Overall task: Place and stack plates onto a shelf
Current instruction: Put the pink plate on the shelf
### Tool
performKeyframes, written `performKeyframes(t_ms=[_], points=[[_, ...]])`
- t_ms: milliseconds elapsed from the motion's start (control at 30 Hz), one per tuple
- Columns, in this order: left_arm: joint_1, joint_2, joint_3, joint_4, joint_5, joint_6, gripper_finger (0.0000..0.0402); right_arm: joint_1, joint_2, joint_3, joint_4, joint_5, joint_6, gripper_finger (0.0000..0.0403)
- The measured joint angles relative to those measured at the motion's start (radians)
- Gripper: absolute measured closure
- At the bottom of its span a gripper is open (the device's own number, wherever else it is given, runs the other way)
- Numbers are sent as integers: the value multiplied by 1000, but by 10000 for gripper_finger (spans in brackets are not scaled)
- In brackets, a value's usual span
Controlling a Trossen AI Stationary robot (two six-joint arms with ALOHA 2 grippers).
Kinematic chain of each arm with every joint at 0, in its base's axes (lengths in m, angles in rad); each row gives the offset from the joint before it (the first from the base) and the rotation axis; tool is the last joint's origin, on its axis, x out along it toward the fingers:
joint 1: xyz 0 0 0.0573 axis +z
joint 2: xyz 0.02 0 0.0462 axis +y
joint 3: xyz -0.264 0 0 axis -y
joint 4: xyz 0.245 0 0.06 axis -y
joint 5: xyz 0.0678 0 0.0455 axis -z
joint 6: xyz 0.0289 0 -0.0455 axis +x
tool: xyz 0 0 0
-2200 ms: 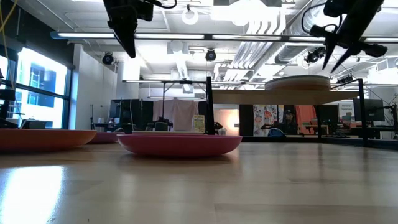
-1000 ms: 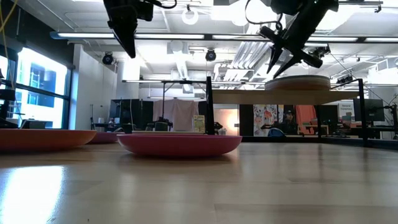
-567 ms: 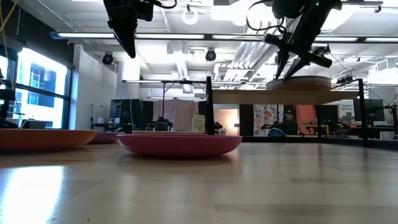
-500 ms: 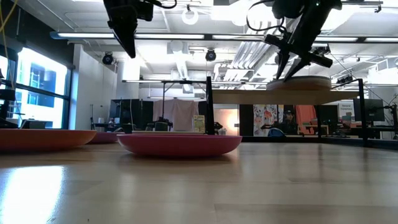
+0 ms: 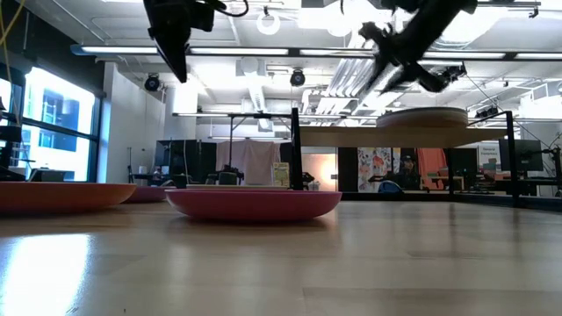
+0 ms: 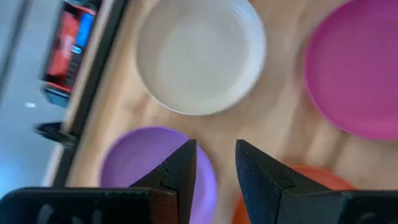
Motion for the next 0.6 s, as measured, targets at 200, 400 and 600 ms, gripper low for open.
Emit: performKeyframes(t_ms=[200,400,600], points=[[-9,-1,-48,-48,69,-63,302,171,0,0,106,-27,99,325],[-40,0,-188,-67,71,-117,302,352,26,0,119,30,232,325],[-86,0,-279,-67,88,-209,302,464,124,0,135,71,325,325]])
